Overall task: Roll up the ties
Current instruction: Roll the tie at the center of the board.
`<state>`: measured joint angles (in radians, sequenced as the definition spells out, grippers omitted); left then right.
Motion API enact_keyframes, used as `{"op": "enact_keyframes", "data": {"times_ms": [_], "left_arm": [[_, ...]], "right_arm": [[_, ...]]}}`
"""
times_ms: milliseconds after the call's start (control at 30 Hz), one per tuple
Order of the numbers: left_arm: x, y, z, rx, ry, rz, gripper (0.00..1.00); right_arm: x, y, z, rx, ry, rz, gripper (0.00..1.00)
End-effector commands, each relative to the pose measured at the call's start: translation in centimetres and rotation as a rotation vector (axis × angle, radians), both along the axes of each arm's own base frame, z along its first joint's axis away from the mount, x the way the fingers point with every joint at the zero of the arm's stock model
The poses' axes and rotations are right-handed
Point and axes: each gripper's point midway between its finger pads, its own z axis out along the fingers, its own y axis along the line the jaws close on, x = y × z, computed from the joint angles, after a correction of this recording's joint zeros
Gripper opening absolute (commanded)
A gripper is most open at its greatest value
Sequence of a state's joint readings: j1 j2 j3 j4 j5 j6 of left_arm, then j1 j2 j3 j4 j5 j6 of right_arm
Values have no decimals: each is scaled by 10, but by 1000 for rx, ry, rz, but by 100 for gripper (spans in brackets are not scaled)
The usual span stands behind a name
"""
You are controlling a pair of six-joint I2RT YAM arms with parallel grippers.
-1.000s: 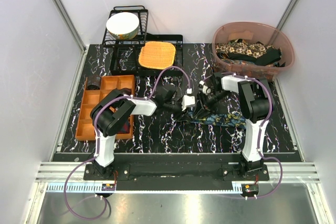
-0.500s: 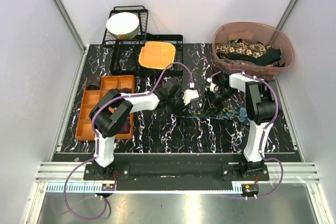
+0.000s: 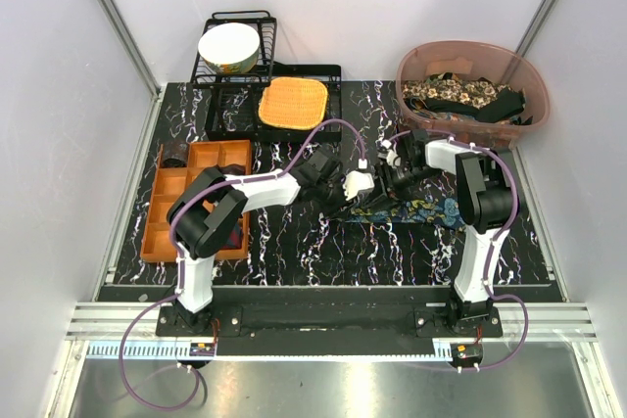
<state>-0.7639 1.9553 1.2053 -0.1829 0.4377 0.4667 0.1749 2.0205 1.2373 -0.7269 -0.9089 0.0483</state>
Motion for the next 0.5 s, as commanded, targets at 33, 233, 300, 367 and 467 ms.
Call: {"op": "enact_keyframes", "data": {"times_ms": [33, 233, 300, 367, 467], "left_arm": [[-29, 31, -44, 180, 106, -15, 14], [-29, 31, -47, 189, 95, -25, 15], [-29, 30, -47, 187, 93, -28, 15], [-30, 30, -47, 187, 96, -32, 15], [-31, 29, -48, 180, 103, -35, 17]], "right_arm": [[4, 38, 22, 129, -42, 14, 50], [7, 49, 4, 97, -48, 11, 48], [7, 47, -4, 72, -43, 6, 42], [5, 42, -12, 29, -40, 4, 25], [0, 33, -24, -37, -32, 6, 0]]}}
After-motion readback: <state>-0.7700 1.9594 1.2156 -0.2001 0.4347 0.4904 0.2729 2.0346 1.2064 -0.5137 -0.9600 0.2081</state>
